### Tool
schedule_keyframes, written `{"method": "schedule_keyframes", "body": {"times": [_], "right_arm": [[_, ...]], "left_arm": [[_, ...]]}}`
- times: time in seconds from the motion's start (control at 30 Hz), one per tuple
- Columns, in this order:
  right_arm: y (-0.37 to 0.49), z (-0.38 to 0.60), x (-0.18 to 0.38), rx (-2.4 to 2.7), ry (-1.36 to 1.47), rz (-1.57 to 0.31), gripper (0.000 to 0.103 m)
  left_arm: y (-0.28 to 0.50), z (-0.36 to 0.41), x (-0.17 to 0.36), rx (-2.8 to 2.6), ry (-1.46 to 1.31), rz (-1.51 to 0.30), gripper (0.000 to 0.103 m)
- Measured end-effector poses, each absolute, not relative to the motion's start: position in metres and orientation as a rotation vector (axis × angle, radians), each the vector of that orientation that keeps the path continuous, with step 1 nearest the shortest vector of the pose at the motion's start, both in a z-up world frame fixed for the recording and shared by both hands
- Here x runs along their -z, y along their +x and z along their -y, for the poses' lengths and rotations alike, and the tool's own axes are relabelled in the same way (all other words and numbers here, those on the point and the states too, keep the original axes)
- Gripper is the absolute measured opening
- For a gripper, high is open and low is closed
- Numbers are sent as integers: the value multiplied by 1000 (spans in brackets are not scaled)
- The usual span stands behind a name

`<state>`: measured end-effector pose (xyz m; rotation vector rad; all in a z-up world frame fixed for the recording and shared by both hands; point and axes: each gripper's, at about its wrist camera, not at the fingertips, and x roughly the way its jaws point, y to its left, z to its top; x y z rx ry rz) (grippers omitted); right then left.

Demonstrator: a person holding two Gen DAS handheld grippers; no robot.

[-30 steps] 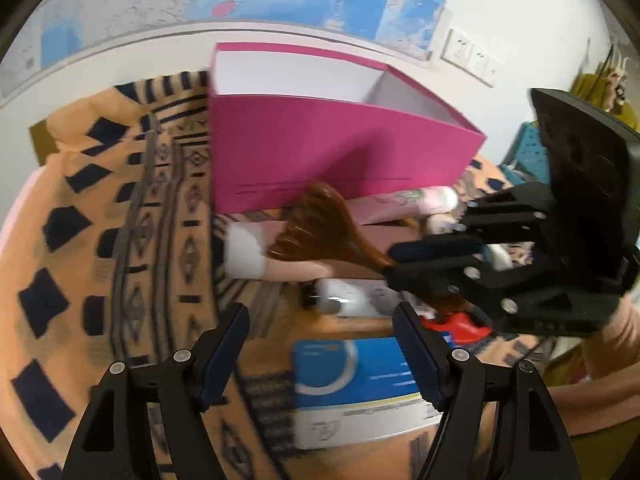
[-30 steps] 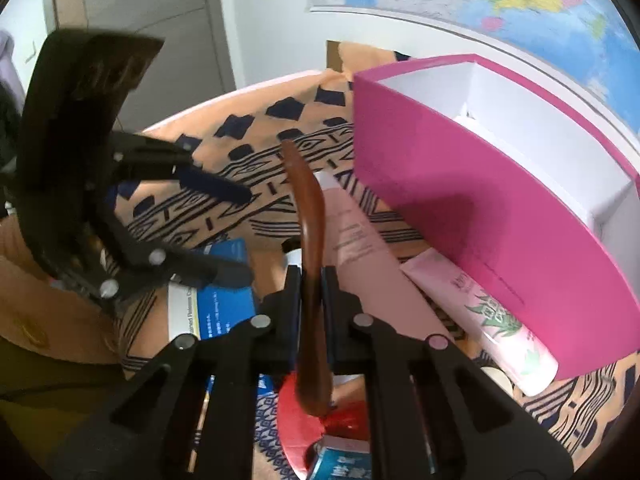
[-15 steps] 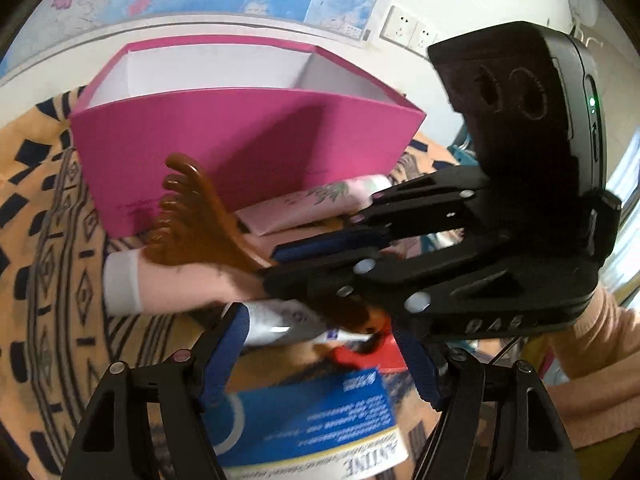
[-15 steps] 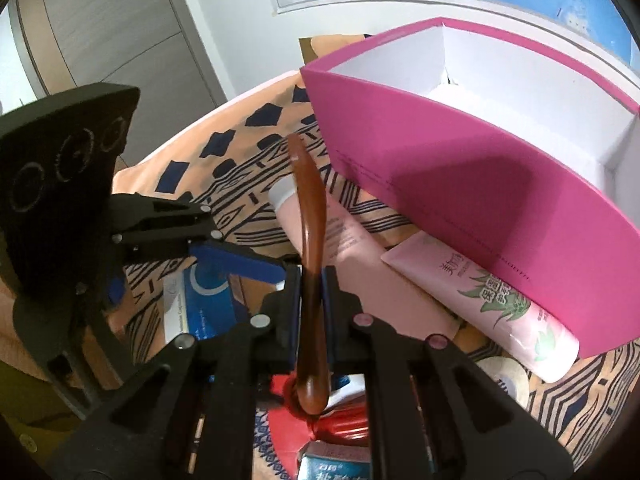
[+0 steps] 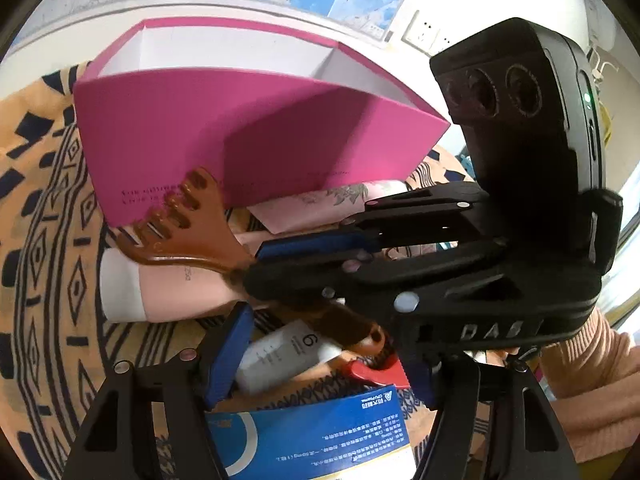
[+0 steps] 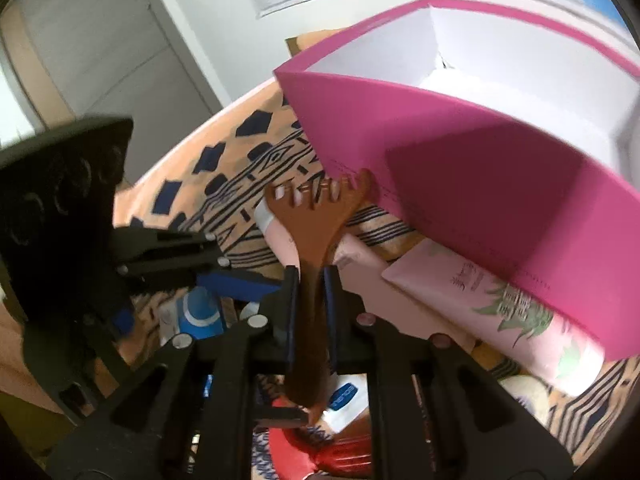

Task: Organize rigid objects
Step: 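Lift the wooden massager upright with the right tool, then lower the massager into the pink box and open the right tool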

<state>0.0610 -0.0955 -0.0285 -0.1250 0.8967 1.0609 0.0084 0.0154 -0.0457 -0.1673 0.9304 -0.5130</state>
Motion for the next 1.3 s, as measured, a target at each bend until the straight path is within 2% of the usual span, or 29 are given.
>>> {"method": "schedule_keyframes", "body": {"times": [0.1,0.17,0.23,0.33,0.77,1.03,1.3], "right_arm": [[62,101,33,-1089,-65,-919,14],[60,103,34,-1096,-47,-929,14],[59,105,32,-1098,-40,-922,14],[61,105,31,-1090,-44,-931,16],[58,106,20,-1115,-6,-895,17],[49,130,-36,-1069,12,-716,17],[86,139,-90,-947,-58,-588,17]], "left_arm": [[12,-14,47,529,-183,-932,70],[14,-12,44,535,-197,-930,65],[15,-11,44,526,-193,-928,49],[17,-12,44,512,-196,-931,37],[13,-6,30,491,-145,-891,34],[17,11,-24,513,-88,-769,33],[82,26,-62,490,-64,-719,33]]}}
